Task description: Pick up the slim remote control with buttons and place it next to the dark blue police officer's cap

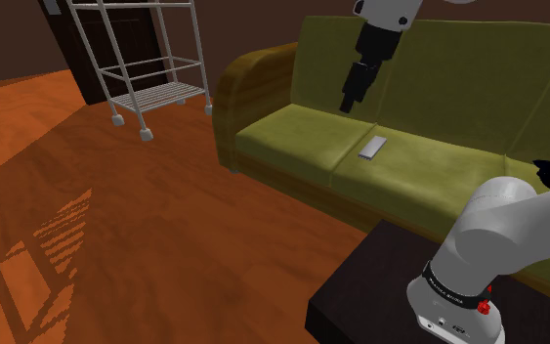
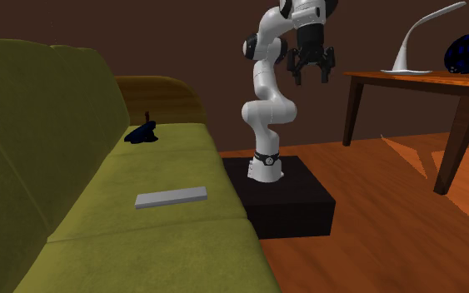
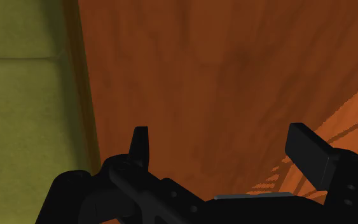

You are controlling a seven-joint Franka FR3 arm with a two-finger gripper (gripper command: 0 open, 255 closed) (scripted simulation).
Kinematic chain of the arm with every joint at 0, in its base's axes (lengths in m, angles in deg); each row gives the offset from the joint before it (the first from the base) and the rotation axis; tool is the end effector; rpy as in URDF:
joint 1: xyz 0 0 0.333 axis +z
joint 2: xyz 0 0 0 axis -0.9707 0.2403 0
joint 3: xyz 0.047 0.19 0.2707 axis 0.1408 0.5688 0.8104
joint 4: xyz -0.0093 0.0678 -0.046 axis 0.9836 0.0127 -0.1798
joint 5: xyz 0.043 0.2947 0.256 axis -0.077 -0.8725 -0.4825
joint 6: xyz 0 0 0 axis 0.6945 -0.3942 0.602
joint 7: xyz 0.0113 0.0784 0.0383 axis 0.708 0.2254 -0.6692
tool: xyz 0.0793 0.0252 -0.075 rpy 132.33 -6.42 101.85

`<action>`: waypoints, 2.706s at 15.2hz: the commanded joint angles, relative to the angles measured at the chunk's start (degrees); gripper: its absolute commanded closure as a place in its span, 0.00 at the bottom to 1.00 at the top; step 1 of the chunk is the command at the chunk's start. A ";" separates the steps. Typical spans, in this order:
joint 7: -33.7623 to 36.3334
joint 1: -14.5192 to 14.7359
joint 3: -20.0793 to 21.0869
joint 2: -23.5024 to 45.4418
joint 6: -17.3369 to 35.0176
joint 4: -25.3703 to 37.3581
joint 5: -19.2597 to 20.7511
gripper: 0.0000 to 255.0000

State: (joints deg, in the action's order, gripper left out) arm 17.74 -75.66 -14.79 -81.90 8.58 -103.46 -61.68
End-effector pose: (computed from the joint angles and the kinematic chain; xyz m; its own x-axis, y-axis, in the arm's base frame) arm 0.2954 0.0376 0.6560 0.9581 0.2065 0.1984 0.2184 -0.9750 -0.0403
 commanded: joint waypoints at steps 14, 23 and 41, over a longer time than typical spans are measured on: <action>-34.08 1.80 -19.26 -5.75 5.11 -14.37 13.17 0.00; -58.03 4.07 -35.07 2.13 12.41 -14.17 23.04 0.00; -129.84 29.34 -78.52 60.37 28.55 8.63 -11.94 0.00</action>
State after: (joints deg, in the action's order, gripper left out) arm -102.31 -45.79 -92.20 -30.03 37.47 -97.04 -63.13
